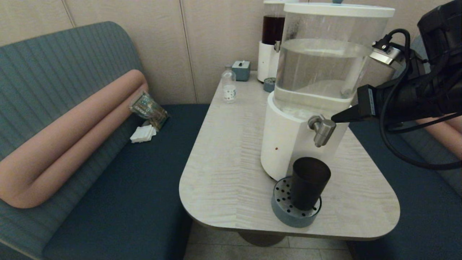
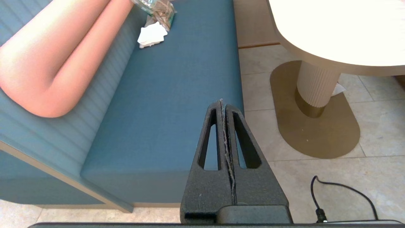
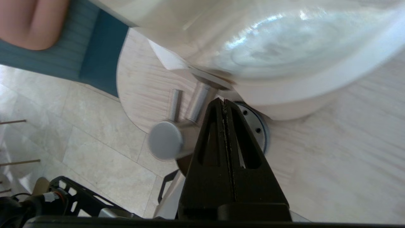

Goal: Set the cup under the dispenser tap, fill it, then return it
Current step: Turn on the faucet

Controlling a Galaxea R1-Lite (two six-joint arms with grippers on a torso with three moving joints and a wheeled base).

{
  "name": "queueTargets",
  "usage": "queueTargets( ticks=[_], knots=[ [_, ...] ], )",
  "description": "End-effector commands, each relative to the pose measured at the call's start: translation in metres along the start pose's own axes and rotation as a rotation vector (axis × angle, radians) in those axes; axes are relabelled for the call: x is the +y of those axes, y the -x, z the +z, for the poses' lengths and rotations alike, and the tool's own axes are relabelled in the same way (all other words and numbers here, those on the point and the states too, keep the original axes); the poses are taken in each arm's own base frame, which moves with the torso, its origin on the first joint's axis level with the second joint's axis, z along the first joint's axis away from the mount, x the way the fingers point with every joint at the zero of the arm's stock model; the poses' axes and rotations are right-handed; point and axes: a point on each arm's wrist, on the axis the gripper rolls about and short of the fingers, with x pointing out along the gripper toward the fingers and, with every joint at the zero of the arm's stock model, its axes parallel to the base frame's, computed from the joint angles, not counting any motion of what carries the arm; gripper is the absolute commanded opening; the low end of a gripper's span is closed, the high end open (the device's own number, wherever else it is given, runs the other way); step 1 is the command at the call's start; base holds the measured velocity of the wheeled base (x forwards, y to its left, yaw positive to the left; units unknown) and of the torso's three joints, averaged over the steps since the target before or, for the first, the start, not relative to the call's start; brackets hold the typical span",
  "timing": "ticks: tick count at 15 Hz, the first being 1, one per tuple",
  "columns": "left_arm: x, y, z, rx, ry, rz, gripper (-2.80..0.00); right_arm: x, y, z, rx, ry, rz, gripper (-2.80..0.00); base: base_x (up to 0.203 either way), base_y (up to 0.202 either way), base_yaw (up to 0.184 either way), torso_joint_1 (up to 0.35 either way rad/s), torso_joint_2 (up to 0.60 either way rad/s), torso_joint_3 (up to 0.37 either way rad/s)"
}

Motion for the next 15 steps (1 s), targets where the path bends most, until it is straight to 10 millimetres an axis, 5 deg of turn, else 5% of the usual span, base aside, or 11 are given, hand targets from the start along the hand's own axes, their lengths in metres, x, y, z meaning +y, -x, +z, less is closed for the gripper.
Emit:
queueTargets(
  ticks=[1, 15],
  knots=[
    [0.0, 0.0, 0.0, 0.002, -0.001, 0.0, -2.8, 0.0, -0.001, 0.0, 0.005, -0.002, 0.008, -2.8, 0.0, 0.0, 0.0, 0.0, 0.0, 0.0],
    [0.0, 0.0, 0.0, 0.002, -0.001, 0.0, -2.8, 0.014, -0.011, 0.003, 0.037, 0.024, 0.125, -2.8, 0.0, 0.0, 0.0, 0.0, 0.0, 0.0]
  ],
)
